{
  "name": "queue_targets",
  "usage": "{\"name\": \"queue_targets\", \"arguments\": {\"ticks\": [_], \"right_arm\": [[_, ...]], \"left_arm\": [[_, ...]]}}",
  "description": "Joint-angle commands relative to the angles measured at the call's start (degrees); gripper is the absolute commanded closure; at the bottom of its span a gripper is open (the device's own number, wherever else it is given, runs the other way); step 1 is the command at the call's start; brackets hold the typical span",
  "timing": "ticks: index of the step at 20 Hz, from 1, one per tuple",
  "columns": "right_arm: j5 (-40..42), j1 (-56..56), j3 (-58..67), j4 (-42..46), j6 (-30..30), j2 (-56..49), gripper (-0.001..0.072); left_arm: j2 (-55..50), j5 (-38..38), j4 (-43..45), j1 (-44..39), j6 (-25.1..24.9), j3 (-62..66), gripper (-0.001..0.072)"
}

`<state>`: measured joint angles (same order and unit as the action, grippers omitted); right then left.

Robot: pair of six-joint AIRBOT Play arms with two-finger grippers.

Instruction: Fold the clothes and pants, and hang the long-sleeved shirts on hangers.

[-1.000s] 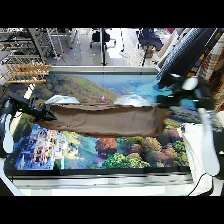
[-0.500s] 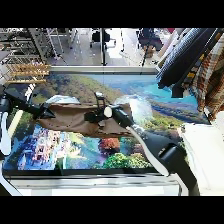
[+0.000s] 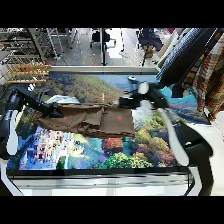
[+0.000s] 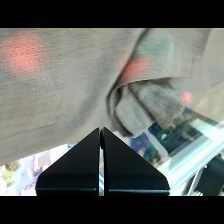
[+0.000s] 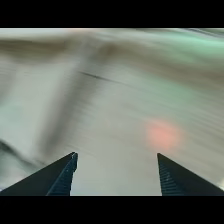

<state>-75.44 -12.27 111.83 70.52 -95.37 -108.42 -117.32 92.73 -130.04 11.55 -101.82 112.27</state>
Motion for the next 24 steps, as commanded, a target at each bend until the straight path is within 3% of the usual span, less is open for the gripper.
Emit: {"name": "queue_targets", "arguments": {"ticks": [1,7,13,15,17,18,19,24], "right_arm": [[-12.66,12.13,-5.01,-7.3,5.49,1.97,0.0129],[4.46,15.43,-21.64,-22.38,23.56,0.7,0.0127],[5.73,14.27,-21.53,-25.14,28.76,-4.85,0.0132],[4.81,12.74,-21.18,-27.19,31.65,-5.77,0.019],[4.96,10.93,-20.02,-26.45,32.54,-6.12,0.0421],[4.11,10.45,-18.75,-24.5,32.79,-5.97,0.0603],[1.99,10.34,-17.03,-20.22,32.59,-5.33,0.0693],[-6.71,13.16,-14.47,22.88,19.71,6.95,0.0694]], "left_arm": [[-0.26,-1.01,0.11,-2.54,-0.24,0.02,0.0698],[-0.13,0.37,0.11,-6.34,-0.24,0.02,0.0699],[-0.13,2.27,0.09,-7.8,-0.24,0.02,0.0699],[-0.13,2.12,0.13,-8.52,-0.26,0.02,0.0699],[-0.11,1.53,0.15,-9.2,-0.24,0.02,0.07],[-0.02,1.01,0.37,-9.53,-0.22,0.02,0.0701],[0.17,0.74,0.9,-9.68,-0.2,0.02,0.0701],[3.19,-3.98,11.52,-9.86,0.68,0.0,0.0701]]}}
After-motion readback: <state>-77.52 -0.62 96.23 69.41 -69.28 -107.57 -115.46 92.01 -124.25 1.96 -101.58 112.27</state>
